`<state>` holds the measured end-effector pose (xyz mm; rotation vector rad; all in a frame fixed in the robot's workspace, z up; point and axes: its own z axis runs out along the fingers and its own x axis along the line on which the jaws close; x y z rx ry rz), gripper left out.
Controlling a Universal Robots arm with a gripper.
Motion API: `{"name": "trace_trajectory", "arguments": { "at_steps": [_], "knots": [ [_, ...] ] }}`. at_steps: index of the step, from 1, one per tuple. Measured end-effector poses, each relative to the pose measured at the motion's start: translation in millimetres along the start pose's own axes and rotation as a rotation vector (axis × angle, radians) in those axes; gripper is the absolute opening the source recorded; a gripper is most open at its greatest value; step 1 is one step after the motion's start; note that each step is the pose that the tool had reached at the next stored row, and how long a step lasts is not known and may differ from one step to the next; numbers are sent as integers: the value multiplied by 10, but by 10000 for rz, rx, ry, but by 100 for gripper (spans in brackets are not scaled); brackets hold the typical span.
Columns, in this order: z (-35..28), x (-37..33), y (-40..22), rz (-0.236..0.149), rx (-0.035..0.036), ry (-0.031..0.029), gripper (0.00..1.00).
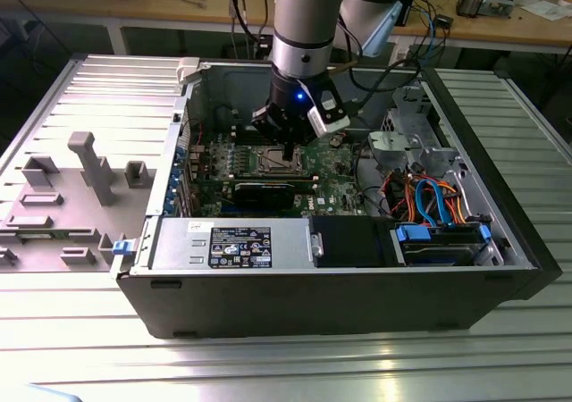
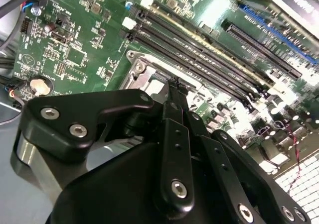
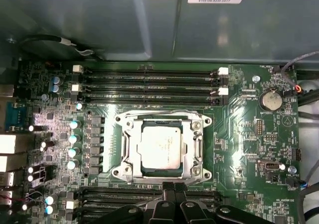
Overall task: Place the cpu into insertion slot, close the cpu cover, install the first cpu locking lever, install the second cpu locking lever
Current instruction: 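Install the second cpu locking lever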
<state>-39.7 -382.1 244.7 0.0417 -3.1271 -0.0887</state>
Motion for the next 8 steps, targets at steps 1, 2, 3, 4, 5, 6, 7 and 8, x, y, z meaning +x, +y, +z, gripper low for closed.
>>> {"name": "trace_trajectory", "arguments": {
  "at_steps": [1,2,3,4,5,6,7,8],
  "knots": [
    [-1,5,-17,0,-1,0,11],
    [-2,9,-32,0,-1,0,11],
    [-2,16,-46,1,-3,-1,11],
    [-3,26,-56,2,-3,-1,11],
    [-3,42,-63,1,-3,-1,11],
    [-3,60,-66,1,-5,0,11],
    [-2,90,-66,-1,-9,-1,11],
    [-1,109,-67,-1,-11,0,11]
  ]
}}
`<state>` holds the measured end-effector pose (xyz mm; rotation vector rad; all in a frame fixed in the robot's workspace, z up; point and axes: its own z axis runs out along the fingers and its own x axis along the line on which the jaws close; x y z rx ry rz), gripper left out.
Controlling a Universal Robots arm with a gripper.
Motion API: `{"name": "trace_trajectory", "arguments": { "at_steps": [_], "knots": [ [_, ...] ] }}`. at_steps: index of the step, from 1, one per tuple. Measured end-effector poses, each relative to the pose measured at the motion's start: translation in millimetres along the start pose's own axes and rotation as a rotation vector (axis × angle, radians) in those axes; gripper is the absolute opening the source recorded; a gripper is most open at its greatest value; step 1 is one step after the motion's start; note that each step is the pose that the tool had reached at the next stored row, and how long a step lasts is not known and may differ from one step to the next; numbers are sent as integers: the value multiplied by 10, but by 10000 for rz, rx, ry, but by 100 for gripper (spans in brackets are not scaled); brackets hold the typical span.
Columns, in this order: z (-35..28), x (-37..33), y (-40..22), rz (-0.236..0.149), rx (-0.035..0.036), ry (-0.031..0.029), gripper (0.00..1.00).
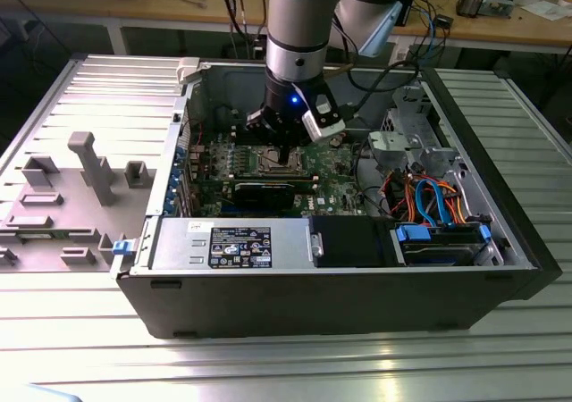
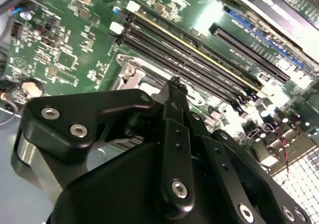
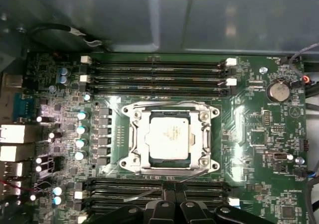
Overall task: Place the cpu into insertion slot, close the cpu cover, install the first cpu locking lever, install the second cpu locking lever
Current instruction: 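Install the second cpu locking lever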
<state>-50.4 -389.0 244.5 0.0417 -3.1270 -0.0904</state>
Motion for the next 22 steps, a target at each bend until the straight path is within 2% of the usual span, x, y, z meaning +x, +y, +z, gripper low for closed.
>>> {"name": "trace_trajectory", "arguments": {
  "at_steps": [4,8,17,22],
  "knots": [
    [1,57,-21,0,-28,-1,11],
    [8,81,-50,-2,-60,-2,11],
    [94,186,-86,4,-155,-4,11],
    [119,187,-87,5,-164,-5,11]
  ]
}}
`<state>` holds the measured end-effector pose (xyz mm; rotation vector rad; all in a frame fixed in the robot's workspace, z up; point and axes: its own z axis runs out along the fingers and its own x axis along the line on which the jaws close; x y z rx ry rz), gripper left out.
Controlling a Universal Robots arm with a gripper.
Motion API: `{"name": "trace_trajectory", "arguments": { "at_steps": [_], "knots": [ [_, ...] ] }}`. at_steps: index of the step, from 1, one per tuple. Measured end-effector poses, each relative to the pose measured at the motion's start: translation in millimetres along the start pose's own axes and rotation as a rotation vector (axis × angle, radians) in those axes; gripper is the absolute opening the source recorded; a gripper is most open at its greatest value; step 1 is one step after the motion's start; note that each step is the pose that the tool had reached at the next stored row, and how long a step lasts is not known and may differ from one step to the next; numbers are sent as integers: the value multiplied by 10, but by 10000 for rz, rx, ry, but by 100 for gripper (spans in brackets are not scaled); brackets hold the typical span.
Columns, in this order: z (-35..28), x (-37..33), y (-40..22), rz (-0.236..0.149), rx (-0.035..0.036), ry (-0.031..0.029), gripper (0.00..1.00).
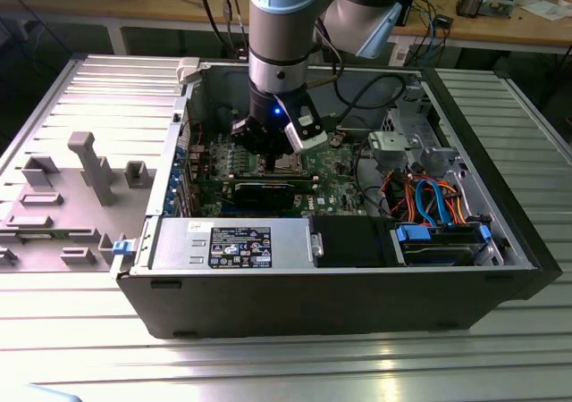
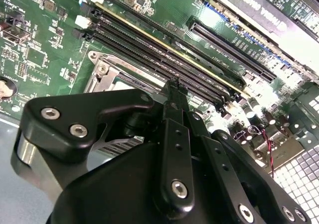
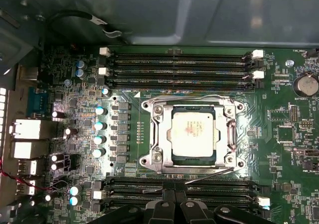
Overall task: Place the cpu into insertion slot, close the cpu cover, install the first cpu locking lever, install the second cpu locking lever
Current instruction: 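Install the second cpu locking lever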
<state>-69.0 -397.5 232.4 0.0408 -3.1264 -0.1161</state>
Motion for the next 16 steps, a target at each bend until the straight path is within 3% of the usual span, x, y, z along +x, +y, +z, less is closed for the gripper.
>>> {"name": "trace_trajectory", "arguments": {
  "at_steps": [8,10,11,13,16],
  "knots": [
    [2,0,0,1,0,1,11],
    [3,-2,0,3,-1,35,11],
    [3,-2,0,6,-4,75,11],
    [8,-3,-1,17,-12,258,11],
    [34,-3,-4,-34,-28,372,11]
  ]
}}
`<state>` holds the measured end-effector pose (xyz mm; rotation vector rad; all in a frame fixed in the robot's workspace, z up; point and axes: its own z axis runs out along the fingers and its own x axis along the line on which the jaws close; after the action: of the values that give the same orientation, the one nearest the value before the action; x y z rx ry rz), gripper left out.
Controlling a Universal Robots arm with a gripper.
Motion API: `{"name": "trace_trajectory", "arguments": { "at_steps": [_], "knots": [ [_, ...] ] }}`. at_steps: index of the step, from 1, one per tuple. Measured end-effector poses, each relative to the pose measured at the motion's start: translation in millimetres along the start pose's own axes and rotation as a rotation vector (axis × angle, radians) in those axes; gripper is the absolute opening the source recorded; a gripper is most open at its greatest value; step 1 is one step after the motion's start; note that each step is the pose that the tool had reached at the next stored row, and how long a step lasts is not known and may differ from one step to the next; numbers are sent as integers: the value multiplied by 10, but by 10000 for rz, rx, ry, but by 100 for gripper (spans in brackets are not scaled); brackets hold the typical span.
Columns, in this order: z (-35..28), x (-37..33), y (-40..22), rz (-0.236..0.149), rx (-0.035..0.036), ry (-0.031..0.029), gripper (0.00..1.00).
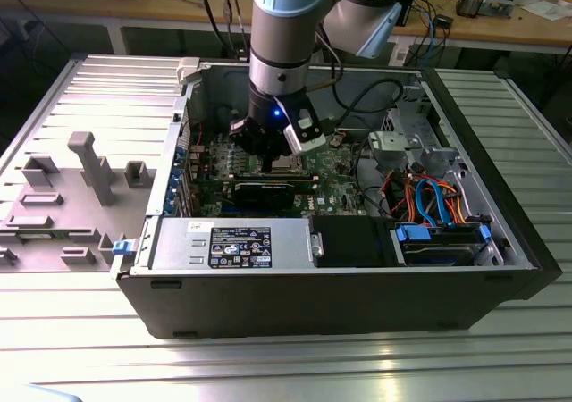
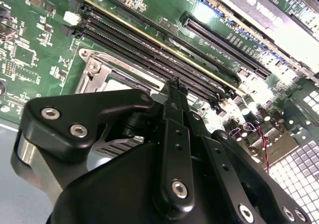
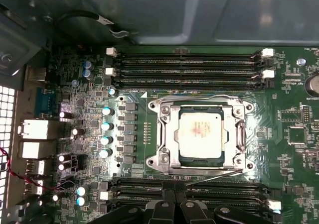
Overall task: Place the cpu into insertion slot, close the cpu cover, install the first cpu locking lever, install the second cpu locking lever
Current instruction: 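Install the second cpu locking lever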
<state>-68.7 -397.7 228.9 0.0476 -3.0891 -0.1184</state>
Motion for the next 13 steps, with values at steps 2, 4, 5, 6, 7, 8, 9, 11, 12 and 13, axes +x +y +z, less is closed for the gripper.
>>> {"name": "trace_trajectory", "arguments": {
  "at_steps": [2,4,5,6,7,8,9,11,12,13],
  "knots": [
    [9,0,-4,-67,-51,7,11],
    [19,-1,-7,-133,-142,12,11],
    [21,0,-11,-143,-207,10,11],
    [23,0,-16,-148,-272,8,11],
    [25,0,-19,-150,-326,8,11],
    [25,0,-24,-151,-367,11,11],
    [25,0,-32,-152,-378,13,11],
    [24,1,-47,-151,-379,25,11],
    [23,1,-57,-154,-380,28,11],
    [23,2,-66,-162,-384,32,11]
  ]
}}
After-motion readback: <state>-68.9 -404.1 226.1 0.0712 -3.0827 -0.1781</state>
